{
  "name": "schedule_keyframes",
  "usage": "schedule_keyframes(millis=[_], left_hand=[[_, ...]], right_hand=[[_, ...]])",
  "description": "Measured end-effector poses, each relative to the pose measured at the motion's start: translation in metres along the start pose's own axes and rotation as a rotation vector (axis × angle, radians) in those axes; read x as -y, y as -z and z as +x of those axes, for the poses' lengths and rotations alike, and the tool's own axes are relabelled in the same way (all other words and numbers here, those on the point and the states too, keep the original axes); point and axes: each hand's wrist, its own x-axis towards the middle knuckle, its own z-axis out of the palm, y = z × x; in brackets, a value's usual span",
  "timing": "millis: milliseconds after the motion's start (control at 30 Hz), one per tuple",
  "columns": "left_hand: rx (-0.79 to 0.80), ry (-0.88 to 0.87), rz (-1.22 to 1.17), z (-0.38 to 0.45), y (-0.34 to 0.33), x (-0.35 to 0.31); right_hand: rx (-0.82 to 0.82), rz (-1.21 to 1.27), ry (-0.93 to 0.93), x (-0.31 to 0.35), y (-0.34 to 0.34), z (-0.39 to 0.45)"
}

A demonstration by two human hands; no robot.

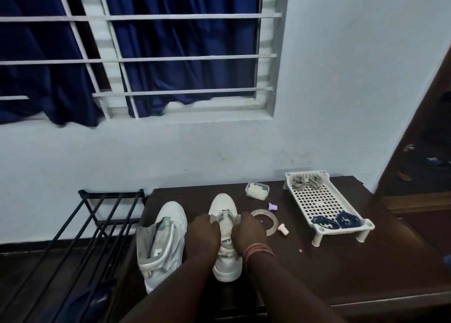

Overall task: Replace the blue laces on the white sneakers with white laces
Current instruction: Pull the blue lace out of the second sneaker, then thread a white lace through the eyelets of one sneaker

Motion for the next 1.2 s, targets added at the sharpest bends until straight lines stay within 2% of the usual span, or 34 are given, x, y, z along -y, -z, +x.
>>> schedule_keyframes(millis=[167, 300, 367, 500, 667, 767, 967, 1200], left_hand=[[-0.02, 0.056, -0.031, 0.018, -0.001, 0.001], [0.013, 0.016, -0.015, 0.024, 0.008, 0.005], [-0.064, -0.016, 0.127, 0.016, 0.02, 0.008], [-0.338, -0.19, 0.541, 0.004, 0.052, 0.024], [-0.187, 0.113, 0.628, -0.006, 0.068, 0.053], [-0.142, 0.09, 0.7, -0.002, 0.062, 0.062], [-0.208, 0.014, 0.734, 0.051, 0.068, 0.069], [-0.228, 0.039, 0.734, 0.089, 0.066, 0.073]], right_hand=[[-0.008, 0.084, -0.024, 0.008, -0.005, 0.013], [-0.004, 0.144, -0.035, 0.013, -0.004, 0.023], [-0.012, 0.148, -0.058, 0.015, -0.004, 0.021], [-0.017, 0.106, -0.14, 0.021, -0.006, 0.013], [-0.052, 0.059, -0.194, 0.037, -0.014, -0.002], [-0.062, 0.025, -0.184, 0.041, -0.016, -0.002], [-0.08, 0.036, -0.188, 0.036, -0.021, 0.016], [-0.091, 0.036, -0.198, 0.038, -0.023, 0.031]])
